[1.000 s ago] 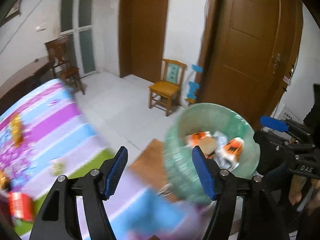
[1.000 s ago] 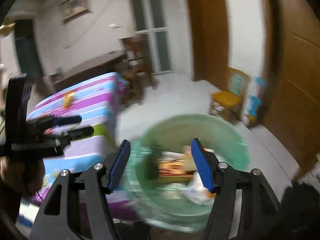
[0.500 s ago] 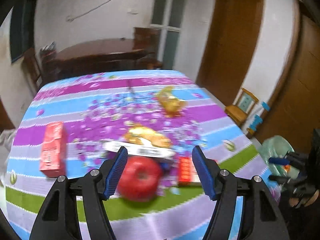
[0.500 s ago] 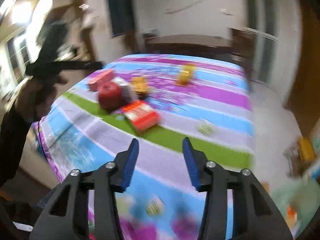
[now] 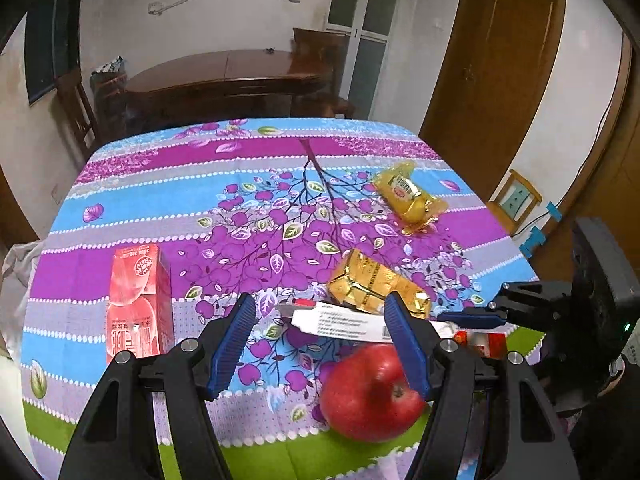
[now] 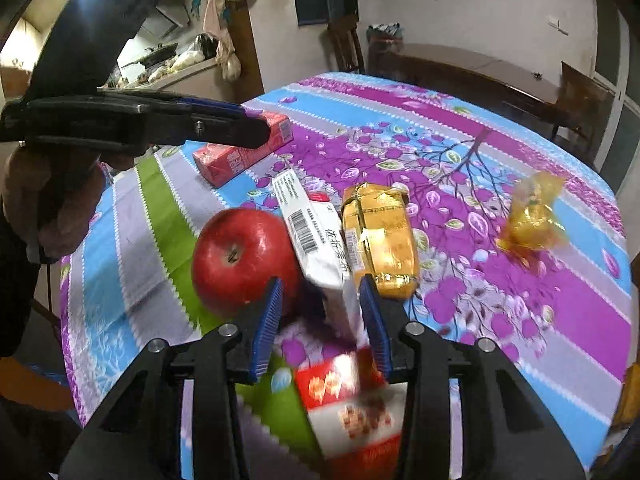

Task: Collect trash
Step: 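Move both tools back over the table toward the remaining items, then grasp the white medicine box with the right tool while the left tool grasps the gold packet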

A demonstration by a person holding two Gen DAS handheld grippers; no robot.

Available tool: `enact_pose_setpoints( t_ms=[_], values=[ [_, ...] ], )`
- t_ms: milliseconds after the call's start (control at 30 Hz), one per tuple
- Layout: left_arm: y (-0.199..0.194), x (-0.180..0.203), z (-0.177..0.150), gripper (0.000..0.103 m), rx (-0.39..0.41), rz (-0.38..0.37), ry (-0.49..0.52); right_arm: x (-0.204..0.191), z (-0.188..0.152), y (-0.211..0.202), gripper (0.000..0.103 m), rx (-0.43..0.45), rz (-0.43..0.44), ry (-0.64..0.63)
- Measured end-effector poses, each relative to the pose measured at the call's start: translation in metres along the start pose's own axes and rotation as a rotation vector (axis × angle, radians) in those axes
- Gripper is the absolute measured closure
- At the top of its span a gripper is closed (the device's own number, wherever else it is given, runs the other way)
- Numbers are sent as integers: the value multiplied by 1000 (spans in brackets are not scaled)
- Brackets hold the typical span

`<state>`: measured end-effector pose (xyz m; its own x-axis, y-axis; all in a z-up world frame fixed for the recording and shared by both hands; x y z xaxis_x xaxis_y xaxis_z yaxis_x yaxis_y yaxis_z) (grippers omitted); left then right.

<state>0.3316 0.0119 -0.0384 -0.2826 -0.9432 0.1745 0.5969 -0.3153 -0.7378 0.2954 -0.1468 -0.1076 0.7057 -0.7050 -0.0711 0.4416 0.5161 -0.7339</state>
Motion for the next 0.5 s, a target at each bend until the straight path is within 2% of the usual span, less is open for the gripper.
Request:
enact_pose_setpoints(
  t_ms=[67,100,133,300,400,500],
  values=[
    [11,-1,0,35,-12,-1,4,7,4,5,80,3,32,37],
    [15,-1,0,35,-15,-3,7,9,5,8,90,-2,40,49],
    [18,-1,1,35,-19,-7,9,11,5,10,92,-1,31,56],
    [33,-1,5,35,-31,-20,22,44,9,-37,93,138,34,231],
    [47,3,6,35,-79,-23,32,74,-12,-61,93,133,-56,325],
    [63,12,10,35,-121,-12,60,99,-39,-70,93,112,-80,424]
  ],
)
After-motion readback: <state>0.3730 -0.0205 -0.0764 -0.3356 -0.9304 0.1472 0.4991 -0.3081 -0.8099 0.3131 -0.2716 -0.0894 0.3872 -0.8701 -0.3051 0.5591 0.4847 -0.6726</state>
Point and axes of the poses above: each gripper's, at about its wrist camera, not at the fingertips, and y roughly the way its jaws point, x to its right, z to its top, the point moved 5 cm from there along y, roughly the way its jaws point, and after that the axes turned 3 degrees about -y, right-handed, at the moved point
